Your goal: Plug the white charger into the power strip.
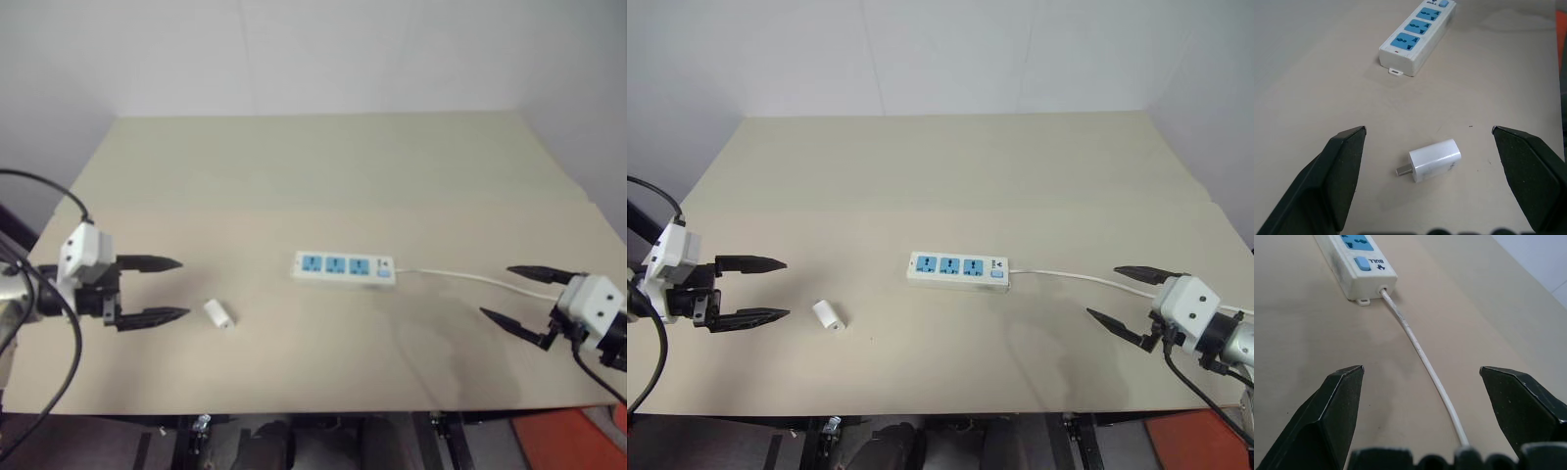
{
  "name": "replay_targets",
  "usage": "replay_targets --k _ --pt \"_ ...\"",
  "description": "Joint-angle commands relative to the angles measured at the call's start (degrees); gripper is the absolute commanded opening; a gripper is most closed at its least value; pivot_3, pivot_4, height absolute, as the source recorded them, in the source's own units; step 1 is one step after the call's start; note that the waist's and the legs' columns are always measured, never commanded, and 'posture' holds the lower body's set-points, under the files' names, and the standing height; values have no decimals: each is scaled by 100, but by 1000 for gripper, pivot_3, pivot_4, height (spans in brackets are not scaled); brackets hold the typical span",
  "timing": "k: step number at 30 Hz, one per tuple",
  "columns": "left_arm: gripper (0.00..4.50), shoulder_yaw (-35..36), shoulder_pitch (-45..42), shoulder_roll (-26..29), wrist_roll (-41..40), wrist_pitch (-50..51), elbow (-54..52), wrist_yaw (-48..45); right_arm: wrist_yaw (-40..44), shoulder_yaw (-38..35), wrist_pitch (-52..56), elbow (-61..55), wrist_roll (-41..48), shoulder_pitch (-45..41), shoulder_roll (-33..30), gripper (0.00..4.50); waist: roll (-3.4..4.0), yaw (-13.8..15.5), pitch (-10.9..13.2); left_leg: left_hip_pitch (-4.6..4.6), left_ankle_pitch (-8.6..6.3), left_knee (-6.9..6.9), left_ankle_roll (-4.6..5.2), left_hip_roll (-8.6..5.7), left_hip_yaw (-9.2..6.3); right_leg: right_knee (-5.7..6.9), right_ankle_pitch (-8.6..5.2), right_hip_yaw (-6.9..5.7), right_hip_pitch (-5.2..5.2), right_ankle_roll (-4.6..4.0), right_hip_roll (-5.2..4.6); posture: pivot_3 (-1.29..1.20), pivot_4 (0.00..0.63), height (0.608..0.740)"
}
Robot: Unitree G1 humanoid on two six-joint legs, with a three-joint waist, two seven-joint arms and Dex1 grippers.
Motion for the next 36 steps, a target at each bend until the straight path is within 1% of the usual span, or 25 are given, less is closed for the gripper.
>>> replay_targets --k 1,13,18,21,25,27,29,32,35,36 --pt "4500 179 -8 87 -57 -75 -142 21 29 -30 -136 -54 95 -65 -99 4477 0 0 0 0 0 0 0 0 0 0 0 0 0 0 0 0 150 740" --pt "4500 179 23 61 -81 -42 -202 60 95 -34 -126 -49 120 -77 -106 4477 0 0 0 1 0 0 0 2 3 0 1 5 -1 0 2 0 150 740" --pt "4500 168 6 68 -89 -35 -202 61 192 77 -40 72 155 -278 -139 4477 0 -6 0 2 0 0 0 3 5 0 2 8 -1 -1 4 0 150 740" --pt "4500 66 -147 77 -90 -69 -170 7 527 496 204 587 183 -932 -250 4477 -1 -36 0 7 0 2 0 8 17 -1 10 20 0 -1 12 0 150 740" --pt "4500 -128 -469 36 -100 -60 -150 -44 1179 1303 57 1901 -133 -2234 -228 4477 -4 -36 2 15 0 2 0 14 33 -3 18 32 1 -1 19 0 150 740" --pt "4500 -156 -466 5 -122 -54 -174 -82 1412 1667 -117 2672 -298 -2934 -55 4477 -4 -53 2 22 -1 2 1 20 47 -3 20 44 0 -2 24 0 150 740" --pt "4500 -171 -403 -10 -127 -53 -225 -92 1555 1893 -307 3264 -431 -3402 86 4477 -4 -82 2 22 -1 1 -1 33 58 -6 20 52 -4 -2 37 0 150 740" --pt "4500 -200 -277 -73 -161 0 -439 4 1858 2287 -560 4305 -685 -4217 458 4477 -4 -130 3 22 -4 3 -24 57 78 -9 21 71 -15 -5 64 0 150 740" --pt "4500 -203 -252 -131 -226 61 -593 75 2054 2462 -809 5000 -819 -4694 713 4477 -4 -159 2 -3 -1 7 -38 69 107 -3 27 97 -59 -13 75 0 150 740" --pt "4500 -217 -243 -164 -243 78 -662 103 2086 2529 -847 5260 -891 -4850 817 4477 -4 -162 2 -26 2 13 -42 71 116 3 32 104 -89 -16 77 0 150 740"
